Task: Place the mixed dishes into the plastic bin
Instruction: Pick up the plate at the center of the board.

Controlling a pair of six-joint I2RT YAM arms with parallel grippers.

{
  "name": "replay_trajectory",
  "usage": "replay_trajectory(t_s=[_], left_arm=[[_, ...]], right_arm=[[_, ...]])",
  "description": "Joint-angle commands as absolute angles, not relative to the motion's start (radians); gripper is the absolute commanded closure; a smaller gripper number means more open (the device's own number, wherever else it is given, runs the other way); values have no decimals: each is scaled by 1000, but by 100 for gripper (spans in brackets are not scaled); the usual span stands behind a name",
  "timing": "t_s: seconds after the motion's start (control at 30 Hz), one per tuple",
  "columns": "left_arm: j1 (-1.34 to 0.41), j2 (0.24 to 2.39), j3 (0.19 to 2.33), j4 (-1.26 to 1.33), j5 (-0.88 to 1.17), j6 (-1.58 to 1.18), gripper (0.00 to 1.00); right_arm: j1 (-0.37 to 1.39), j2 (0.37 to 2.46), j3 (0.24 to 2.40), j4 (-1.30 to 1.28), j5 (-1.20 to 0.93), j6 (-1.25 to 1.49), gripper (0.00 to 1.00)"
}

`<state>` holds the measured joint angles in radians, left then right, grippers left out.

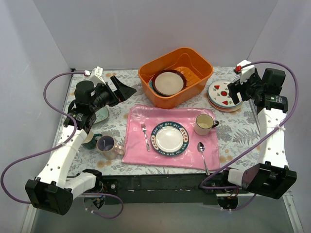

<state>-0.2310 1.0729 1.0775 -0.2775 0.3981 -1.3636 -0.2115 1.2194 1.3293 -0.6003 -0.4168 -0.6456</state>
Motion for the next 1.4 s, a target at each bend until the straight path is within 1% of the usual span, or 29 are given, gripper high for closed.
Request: replay_trajectory(t_s=[0.0, 0.13, 0.2, 0.27, 0.4, 0.53, 0.63, 0.77, 0.9, 1.0, 1.17, 1.37], left_arm=[[-226, 1029, 1071, -305, 402, -1381, 2], [-227, 1051, 1107, -337, 394, -1393, 2], [-227, 1068, 1130, -357, 400, -1397, 2], [-227, 1072, 1141, -367, 399, -1397, 2], [-227, 1077, 1143, -371, 403, -1417, 2], [-227, 1097, 1158, -373, 403, -1428, 2], [-227, 1126, 1181, -371, 403, -1428, 2], [-227, 1157, 1203, -371, 397, -1427, 2], [-227, 1167, 1206, -373, 385, -1427, 2], [-227, 1180, 1206, -370, 383, -1427, 2], [-227, 1192, 1203, -365, 374, -1428, 2], [-227, 1215, 1215, -360, 380, -1430, 2]], right_arm=[[-216, 1258, 1295, -604, -370, -748, 16], [-216, 1327, 1262, -581, -367, -866, 20], [-215, 1359, 1269, -580, -379, -896, 23], [-212, 1399, 1270, -565, -397, -914, 24], [-203, 1459, 1237, -517, -459, -971, 32], [-160, 1497, 1140, -436, -489, -1095, 34], [-134, 1534, 1112, -387, -488, -1187, 36], [-114, 1604, 1132, -339, -459, -1193, 42], [-109, 1672, 1160, -325, -436, -1193, 52], [-109, 1706, 1170, -318, -423, -1207, 55], [-107, 1749, 1196, -287, -410, -1187, 60], [-103, 1789, 1230, -262, -388, -1170, 63]])
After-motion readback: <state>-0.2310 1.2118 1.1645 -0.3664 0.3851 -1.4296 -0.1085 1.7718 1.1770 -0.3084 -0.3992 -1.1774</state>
